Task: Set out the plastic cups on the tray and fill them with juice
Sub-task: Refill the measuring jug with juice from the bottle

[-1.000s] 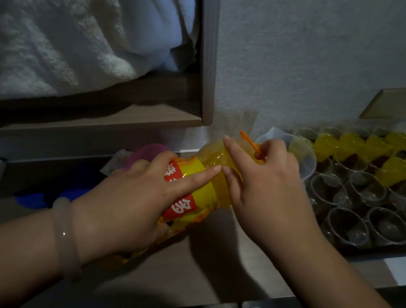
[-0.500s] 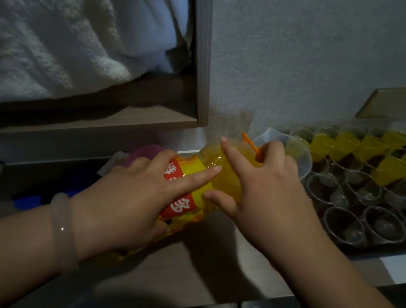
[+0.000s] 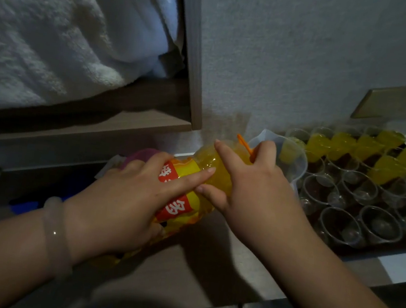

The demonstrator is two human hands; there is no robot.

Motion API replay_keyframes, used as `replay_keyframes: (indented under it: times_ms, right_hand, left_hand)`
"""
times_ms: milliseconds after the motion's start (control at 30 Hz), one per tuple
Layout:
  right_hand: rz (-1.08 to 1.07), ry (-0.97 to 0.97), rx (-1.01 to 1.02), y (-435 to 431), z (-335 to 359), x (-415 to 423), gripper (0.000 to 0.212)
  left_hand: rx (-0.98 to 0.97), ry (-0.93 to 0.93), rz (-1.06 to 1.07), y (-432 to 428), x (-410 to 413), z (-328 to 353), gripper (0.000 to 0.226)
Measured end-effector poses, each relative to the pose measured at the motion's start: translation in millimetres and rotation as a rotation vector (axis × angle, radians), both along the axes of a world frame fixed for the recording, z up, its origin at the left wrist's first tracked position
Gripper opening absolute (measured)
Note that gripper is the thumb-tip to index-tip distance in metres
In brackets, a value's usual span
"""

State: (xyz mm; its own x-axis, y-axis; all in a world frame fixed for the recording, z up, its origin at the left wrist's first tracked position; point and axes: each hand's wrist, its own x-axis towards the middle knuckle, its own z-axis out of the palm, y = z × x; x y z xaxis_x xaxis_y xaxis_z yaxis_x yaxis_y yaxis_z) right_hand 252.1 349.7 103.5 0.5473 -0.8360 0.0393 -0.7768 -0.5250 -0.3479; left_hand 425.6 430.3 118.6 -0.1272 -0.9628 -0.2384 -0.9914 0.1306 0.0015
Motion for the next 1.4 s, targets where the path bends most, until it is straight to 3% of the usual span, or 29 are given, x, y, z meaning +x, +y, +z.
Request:
replay_keyframes:
  times_ms: [233, 1400]
  right_hand:
    - [-0.014, -0.082, 0.030, -0.3, -2.7, -1.6, 0.076]
    - [-0.075, -0.108, 0.015, 9.3, -1.5, -2.3, 0.066]
  left_hand:
    - [0.007, -0.039, -0.004, -0.7, 0.0, 1.8, 0.106]
    - [0.031, -0.165, -0.085, -5.0, 6.1, 12.5, 0.109]
